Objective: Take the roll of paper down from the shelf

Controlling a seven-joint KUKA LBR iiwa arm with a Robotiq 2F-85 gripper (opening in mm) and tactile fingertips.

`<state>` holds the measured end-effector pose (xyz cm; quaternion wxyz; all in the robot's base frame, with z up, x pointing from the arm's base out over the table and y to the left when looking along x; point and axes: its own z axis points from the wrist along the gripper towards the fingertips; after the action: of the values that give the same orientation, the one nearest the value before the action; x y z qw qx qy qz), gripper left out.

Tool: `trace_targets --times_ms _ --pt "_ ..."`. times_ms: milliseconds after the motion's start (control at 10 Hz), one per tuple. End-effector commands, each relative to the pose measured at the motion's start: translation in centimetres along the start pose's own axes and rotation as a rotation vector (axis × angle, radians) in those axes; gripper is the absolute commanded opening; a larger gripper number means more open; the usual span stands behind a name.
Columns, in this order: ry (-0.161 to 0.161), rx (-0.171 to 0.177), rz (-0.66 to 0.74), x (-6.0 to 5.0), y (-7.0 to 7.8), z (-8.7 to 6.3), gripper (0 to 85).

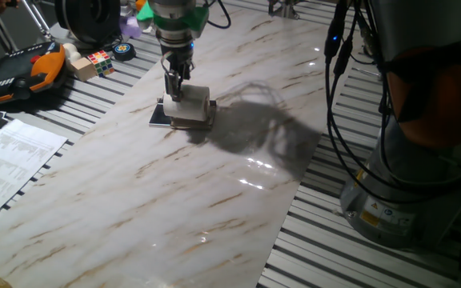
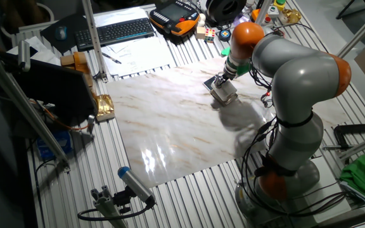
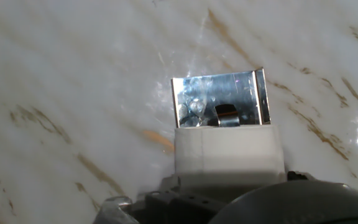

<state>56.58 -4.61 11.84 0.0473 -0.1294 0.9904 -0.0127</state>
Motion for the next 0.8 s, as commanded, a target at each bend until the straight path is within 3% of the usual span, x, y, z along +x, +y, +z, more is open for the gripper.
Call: trace_targets --times_ms 0,300,700 --pt "0.002 0.0 -0.001 0.1 0.0 0.3 85.0" --pt "-0.01 -0.016 -0.003 0.3 -0.3 1.8 85.0" --pt "-0.012 -0.015 -0.007 0.2 -0.5 2.1 85.0"
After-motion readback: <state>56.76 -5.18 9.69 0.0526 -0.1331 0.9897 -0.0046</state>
